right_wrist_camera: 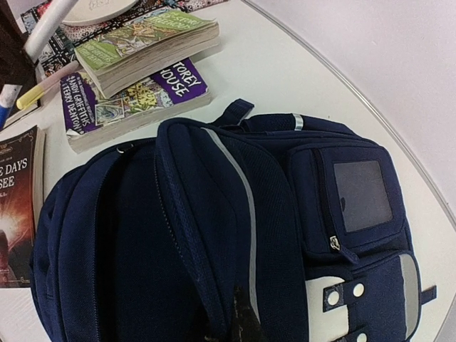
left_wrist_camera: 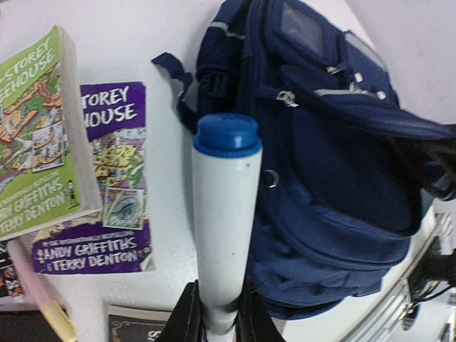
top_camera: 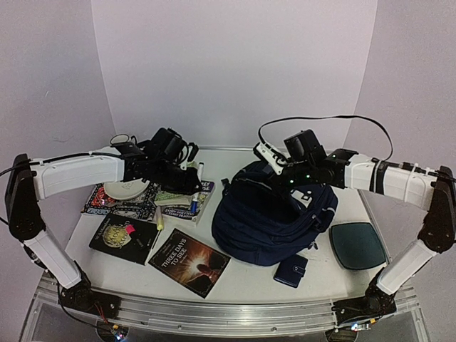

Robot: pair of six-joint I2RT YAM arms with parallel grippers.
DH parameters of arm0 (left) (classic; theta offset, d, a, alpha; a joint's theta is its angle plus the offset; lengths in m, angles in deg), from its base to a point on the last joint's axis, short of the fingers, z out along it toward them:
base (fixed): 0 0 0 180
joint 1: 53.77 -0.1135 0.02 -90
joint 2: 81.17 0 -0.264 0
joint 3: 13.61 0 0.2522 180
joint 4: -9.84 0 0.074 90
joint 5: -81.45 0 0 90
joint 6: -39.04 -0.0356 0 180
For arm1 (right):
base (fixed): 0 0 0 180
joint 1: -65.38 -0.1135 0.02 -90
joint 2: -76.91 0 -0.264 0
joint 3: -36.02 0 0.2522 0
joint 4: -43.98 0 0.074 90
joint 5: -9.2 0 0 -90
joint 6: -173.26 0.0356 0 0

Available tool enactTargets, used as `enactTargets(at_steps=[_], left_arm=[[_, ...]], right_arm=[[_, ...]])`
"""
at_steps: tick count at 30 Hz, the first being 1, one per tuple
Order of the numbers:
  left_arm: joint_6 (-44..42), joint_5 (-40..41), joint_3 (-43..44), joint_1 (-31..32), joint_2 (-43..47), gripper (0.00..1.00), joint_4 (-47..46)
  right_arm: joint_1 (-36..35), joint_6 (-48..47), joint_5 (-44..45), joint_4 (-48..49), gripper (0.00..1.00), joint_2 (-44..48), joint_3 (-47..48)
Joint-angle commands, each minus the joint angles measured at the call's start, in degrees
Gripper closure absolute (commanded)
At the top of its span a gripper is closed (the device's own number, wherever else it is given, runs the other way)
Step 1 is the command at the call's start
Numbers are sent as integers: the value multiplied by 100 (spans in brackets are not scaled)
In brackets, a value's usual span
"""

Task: Pack the student bag
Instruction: Place the pen in the upper front pocket of the bag.

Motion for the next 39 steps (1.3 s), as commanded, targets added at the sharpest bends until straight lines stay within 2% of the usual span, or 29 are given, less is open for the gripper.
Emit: enactTargets(at_steps=[1,7,10,22,33,39], left_arm=[[1199,-1074,-349,10,382,100,-1396],[2428,-1721,-890,22,341,100,-3124],[2842,-1899,-911,113,73,100,-3638],[3671,-1290,-496,678,-670,100,-3858],[4258,-1108,-260,744,-1258,100,-4007],[4761,-883,-123,741,-1593,97,-4478]], right_arm=[[-14,155,-244,652,100,1,469],[-73,285,-194,746,100,-78,533],[-105,358,-135,789,100,-116,550],[-180,528,-123,1084,100,-152,480],[-201,647,-122,1214,100,-224,448],[-211,726,-119,1224,100,-192,287]])
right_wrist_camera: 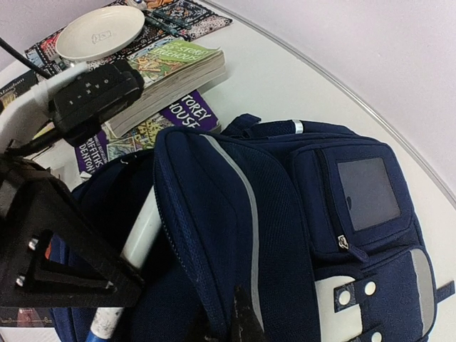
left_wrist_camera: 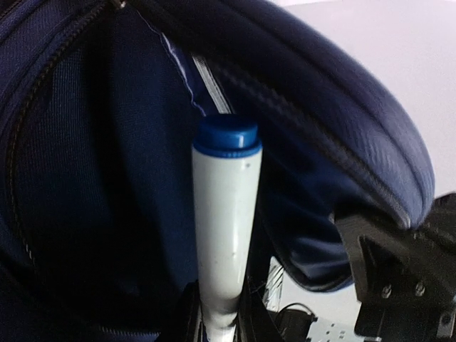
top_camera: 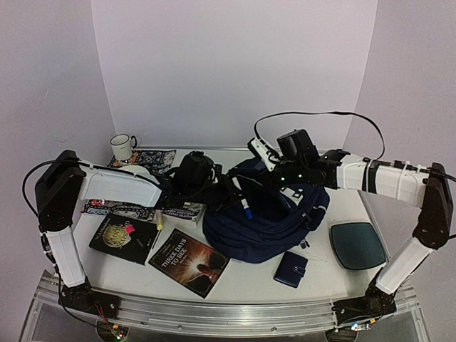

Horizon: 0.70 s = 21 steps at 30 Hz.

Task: Pack the student bag
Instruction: Place the pen in the upper front pocket of the bag.

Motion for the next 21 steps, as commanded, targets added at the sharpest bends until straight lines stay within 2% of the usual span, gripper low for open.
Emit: enactTargets(at_steps=[1,7,10,14,21], left_arm=[[488,226,471,17,-289,96,-636],[790,277,864,8,-758,84,-892],[765,371,859,-24,-780,70,-940],[643,578,655,-79,-594,53,-970],[-117,876,0,-130,100,38,-938]], right_arm=[[-59,166,-91,671,100,119,110],[-58,286,-73,688,100,133,-36],[-58,318,95,688,100,137,-65],[-58,374,270,688,100,106,-64],[-58,412,408,658,100,-57,43]])
